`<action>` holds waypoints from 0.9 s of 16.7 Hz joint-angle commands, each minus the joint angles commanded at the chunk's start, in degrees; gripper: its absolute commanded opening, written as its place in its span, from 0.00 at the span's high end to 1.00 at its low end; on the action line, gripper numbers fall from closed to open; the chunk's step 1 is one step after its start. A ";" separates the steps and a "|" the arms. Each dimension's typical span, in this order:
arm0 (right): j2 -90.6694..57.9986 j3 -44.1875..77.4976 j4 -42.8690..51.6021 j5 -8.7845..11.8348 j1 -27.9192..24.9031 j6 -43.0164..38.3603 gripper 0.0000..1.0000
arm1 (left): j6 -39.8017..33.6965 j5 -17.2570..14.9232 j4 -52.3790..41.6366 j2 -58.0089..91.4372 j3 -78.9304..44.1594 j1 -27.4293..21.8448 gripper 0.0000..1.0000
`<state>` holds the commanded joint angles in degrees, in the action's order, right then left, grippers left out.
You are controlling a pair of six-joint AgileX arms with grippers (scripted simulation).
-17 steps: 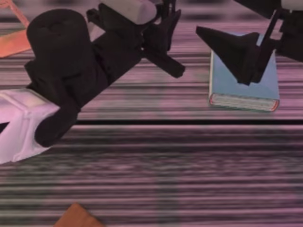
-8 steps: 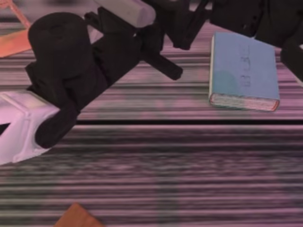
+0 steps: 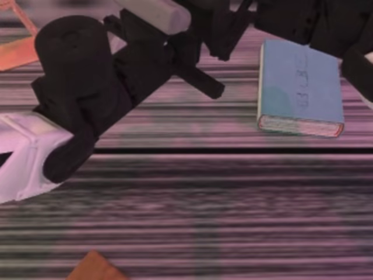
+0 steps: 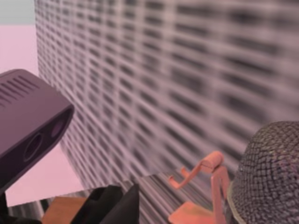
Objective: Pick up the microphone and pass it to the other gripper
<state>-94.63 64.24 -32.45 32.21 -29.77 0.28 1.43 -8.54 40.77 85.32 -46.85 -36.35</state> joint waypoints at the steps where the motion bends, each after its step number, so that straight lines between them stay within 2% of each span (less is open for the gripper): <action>1: 0.00 0.00 0.00 0.00 0.00 0.00 0.30 | 0.00 0.00 0.00 0.00 0.00 0.00 1.00; 10: 0.00 0.00 0.00 0.00 0.00 0.00 0.98 | 0.00 0.00 0.00 0.00 0.00 0.00 1.00; 15: 0.00 0.00 0.00 0.00 0.00 0.00 1.00 | 0.00 0.00 0.00 0.00 0.00 0.00 1.00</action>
<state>-94.63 64.24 -32.45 32.21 -29.77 0.28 1.43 -8.54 40.77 85.32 -46.85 -36.35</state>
